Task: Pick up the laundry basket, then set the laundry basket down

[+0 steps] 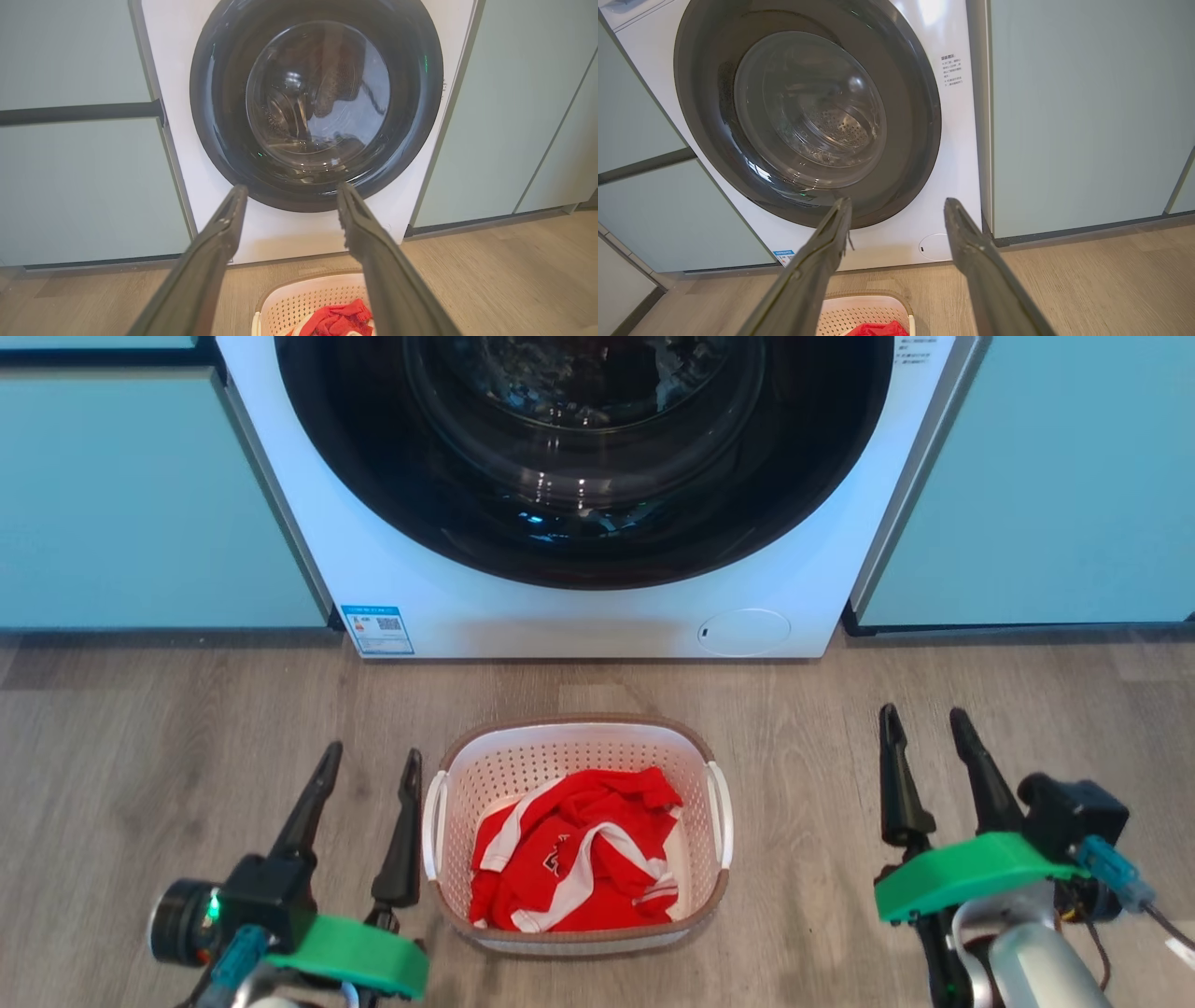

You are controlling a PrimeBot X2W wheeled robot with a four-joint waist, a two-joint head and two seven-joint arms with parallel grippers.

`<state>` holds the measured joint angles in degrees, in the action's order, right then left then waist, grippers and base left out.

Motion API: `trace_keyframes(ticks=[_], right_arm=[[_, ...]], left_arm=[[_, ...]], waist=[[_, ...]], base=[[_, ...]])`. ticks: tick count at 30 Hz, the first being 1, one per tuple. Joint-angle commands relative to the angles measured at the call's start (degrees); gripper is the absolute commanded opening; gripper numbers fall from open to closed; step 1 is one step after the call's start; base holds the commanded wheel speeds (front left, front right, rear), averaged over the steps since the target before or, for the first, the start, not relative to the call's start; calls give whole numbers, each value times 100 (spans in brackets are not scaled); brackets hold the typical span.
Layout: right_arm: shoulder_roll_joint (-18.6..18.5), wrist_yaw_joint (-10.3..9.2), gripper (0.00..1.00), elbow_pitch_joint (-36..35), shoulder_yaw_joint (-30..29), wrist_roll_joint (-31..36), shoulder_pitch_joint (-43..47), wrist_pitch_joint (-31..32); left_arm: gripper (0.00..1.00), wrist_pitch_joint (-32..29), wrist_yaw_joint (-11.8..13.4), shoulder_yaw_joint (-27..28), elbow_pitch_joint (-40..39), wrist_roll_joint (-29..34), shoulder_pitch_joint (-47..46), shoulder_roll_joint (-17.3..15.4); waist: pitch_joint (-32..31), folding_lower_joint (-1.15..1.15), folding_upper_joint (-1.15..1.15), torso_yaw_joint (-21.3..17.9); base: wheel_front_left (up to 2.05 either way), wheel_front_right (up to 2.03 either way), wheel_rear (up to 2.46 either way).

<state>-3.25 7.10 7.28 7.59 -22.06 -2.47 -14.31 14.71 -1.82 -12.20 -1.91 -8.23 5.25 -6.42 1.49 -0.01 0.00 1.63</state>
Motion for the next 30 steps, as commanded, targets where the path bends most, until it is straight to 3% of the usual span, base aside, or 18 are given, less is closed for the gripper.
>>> trace_keyframes(ticks=[1, 11, 30], right_arm=[[37, 39, 100, -178, 108, 38, -106, -69], [37, 39, 100, -134, 149, -16, -91, -69], [37, 39, 100, -131, 234, 55, -102, -69]], left_arm=[[100, 29, -41, 259, -123, 43, -109, 39], [100, 29, -328, 514, -143, 175, -19, 241], [100, 29, -485, 574, -104, 203, 38, 346]], waist=[[-27, 1, 0, -12], [-106, 1, 0, -71], [-99, 1, 0, -77]], base=[[0, 0, 0], [0, 0, 0], [0, 0, 0]])
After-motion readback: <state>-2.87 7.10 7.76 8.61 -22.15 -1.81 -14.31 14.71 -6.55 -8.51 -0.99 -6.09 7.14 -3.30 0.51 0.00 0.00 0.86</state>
